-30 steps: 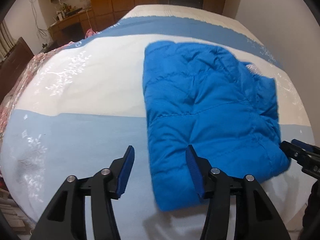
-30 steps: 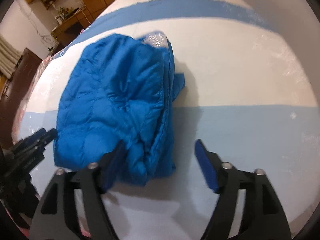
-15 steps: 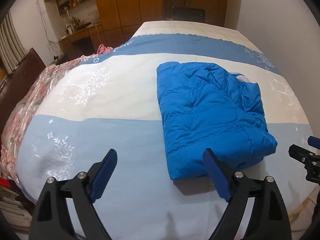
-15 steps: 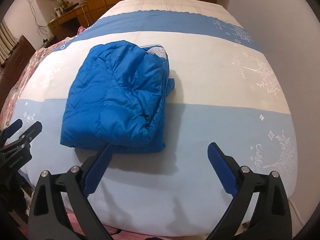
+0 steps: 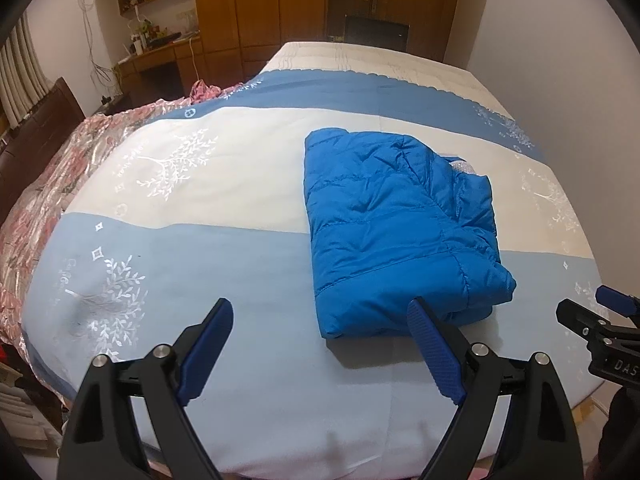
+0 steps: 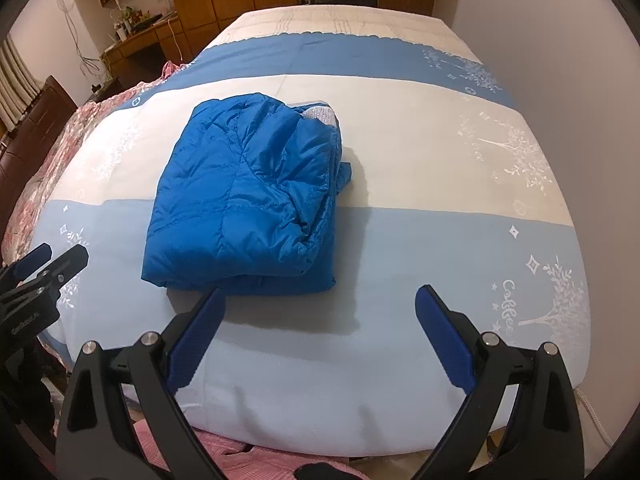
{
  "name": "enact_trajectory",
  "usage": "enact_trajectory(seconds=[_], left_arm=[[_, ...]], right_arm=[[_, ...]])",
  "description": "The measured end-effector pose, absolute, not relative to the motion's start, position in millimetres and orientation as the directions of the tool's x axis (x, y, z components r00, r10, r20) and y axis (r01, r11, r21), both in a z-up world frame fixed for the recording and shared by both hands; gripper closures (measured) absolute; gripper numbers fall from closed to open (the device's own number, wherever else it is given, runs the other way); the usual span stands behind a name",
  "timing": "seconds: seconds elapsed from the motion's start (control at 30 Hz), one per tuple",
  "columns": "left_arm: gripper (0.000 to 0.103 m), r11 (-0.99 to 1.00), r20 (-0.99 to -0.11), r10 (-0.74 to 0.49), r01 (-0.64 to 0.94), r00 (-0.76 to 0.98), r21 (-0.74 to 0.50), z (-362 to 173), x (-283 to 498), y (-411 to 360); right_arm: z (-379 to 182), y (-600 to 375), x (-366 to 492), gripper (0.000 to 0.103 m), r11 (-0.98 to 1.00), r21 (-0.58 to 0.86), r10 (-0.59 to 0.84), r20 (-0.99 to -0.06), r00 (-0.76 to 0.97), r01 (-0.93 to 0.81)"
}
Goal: Fold large clothes
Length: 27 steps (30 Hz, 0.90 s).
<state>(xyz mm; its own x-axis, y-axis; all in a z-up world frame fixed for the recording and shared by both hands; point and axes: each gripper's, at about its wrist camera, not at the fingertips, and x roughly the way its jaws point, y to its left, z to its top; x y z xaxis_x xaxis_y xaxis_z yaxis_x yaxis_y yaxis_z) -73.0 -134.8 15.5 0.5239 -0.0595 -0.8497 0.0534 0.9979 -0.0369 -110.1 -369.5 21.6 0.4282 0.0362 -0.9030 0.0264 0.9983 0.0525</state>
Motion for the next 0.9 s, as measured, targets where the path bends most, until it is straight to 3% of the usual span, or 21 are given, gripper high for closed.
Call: enact_trajectory(seconds=[0.9], left_arm=[[0.014,0.997,-0.838,-0.076,0.059,0.54,-0.052,24,-85,-130]], right_arm=[[22,-360,-110,0.008,0.999,0.051,0.047,-0.905,0.423,-0.002]])
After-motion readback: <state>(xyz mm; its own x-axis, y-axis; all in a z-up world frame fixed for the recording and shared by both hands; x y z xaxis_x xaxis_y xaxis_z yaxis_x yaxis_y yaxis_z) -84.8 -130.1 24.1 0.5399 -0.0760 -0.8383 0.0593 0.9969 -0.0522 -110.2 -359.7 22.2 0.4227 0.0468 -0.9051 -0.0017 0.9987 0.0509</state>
